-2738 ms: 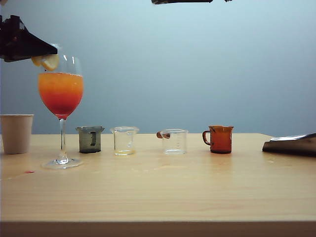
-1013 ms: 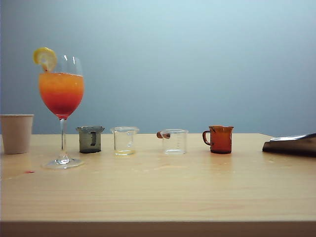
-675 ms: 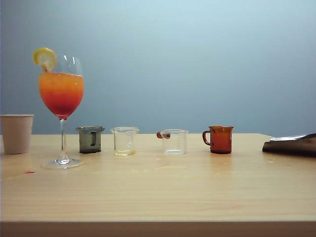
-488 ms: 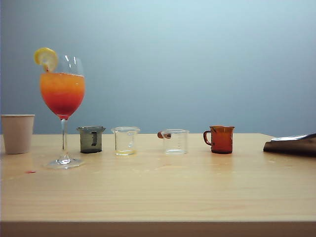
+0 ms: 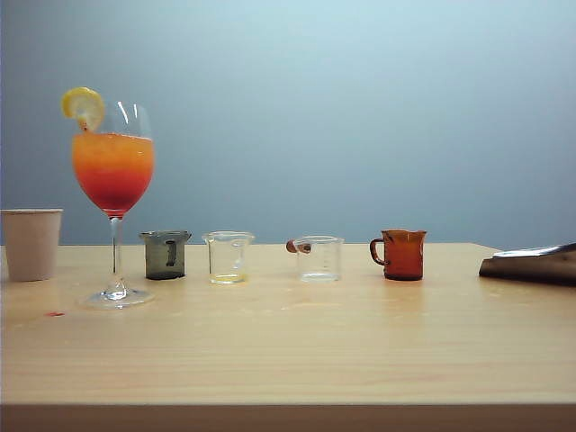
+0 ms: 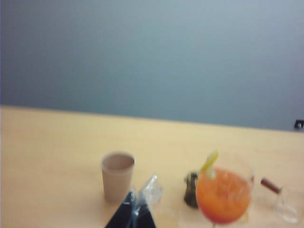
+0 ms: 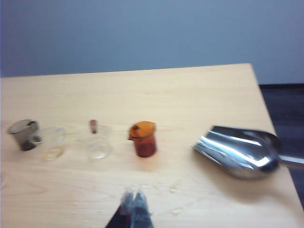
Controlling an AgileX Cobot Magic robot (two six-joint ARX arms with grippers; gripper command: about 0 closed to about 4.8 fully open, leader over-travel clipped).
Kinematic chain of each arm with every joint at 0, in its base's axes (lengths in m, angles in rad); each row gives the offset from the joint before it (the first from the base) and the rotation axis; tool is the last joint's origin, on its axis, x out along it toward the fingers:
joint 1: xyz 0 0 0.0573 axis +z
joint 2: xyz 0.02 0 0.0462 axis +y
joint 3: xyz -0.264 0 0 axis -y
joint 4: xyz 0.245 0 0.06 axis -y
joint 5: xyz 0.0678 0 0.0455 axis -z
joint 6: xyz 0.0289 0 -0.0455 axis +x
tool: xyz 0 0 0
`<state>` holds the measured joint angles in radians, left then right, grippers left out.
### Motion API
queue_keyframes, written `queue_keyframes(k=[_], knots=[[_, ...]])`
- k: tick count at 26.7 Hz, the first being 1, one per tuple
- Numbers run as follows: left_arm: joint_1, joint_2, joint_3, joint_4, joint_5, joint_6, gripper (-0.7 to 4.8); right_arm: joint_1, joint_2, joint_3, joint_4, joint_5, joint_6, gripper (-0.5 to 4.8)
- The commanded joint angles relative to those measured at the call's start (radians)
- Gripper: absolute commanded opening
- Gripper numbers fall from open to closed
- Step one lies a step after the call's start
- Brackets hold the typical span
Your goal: Pick up the lemon slice from the paper cup on the left and carefully insert it into the rim of the goblet.
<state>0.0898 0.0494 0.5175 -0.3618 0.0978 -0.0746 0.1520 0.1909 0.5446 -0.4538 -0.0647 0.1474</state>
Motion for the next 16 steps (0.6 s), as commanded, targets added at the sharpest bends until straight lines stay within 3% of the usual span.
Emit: queue_keyframes(k=[1, 8, 11, 16], knots=[[0.000, -0.001, -0.094, 0.006, -0.010, -0.038, -0.06, -0.061, -0.061, -0.112, 0.038, 0.000, 0.114, -0.02], [-0.001, -0.001, -0.264, 0.098, -0.034, -0.056, -0.06, -0.070, -0.083, -0.353, 0.246, -0.001, 0.111, -0.02], [-0.001, 0.000, -0.353, 0.192, -0.034, -0.098, -0.06, -0.071, -0.083, -0.435, 0.268, 0.004, 0.111, -0.02], [0.000, -0.001, -0.435, 0.214, -0.034, -0.098, -0.06, -0.071, -0.083, -0.501, 0.251, -0.024, 0.111, -0.01]])
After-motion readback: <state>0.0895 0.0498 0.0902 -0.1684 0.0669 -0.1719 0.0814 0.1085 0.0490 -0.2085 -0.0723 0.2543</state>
